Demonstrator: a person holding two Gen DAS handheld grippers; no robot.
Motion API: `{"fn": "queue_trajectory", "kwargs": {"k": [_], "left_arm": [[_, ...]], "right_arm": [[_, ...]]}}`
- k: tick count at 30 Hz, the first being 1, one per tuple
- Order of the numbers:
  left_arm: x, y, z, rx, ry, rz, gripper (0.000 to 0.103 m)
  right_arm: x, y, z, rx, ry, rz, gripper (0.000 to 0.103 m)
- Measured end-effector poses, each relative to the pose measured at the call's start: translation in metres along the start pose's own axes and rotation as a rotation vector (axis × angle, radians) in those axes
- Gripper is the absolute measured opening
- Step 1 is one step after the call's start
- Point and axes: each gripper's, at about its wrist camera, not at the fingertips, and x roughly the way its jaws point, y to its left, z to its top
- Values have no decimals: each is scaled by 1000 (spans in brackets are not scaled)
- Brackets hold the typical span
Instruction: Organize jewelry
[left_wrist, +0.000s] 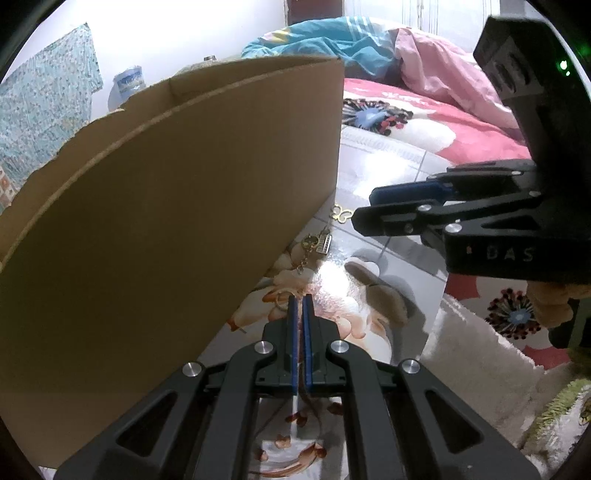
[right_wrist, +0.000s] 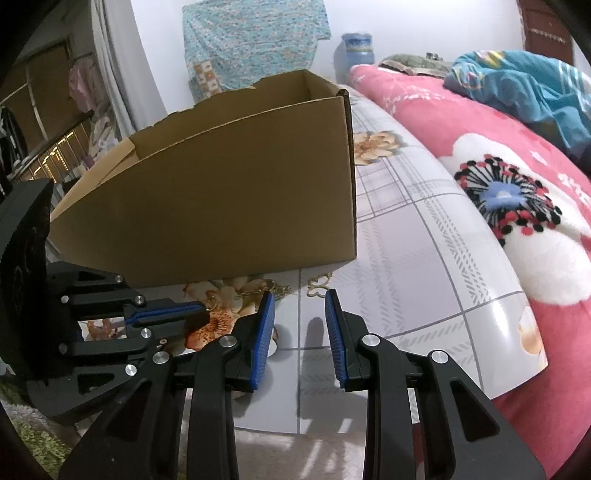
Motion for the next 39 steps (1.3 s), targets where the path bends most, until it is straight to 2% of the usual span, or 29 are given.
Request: {"fn": "queue_trajectory", "kwargs": {"k": [4, 9, 18, 24, 39], "left_arm": [[-5, 2, 2, 23, -26, 15, 3], [3, 3, 4, 65, 1, 34, 13], [9, 3, 4, 131, -6, -14, 13], [9, 7, 4, 107, -12, -64, 12], [5, 3, 1, 102, -20, -45, 10]], "right_arm": [[2, -1, 0, 6, 4, 12, 27], [2, 0, 0, 3, 7, 15, 27], [4, -1, -2, 15, 11, 18, 27], [5, 1, -3, 16, 11, 17, 27], [0, 0, -3, 18, 1, 6, 27]]}}
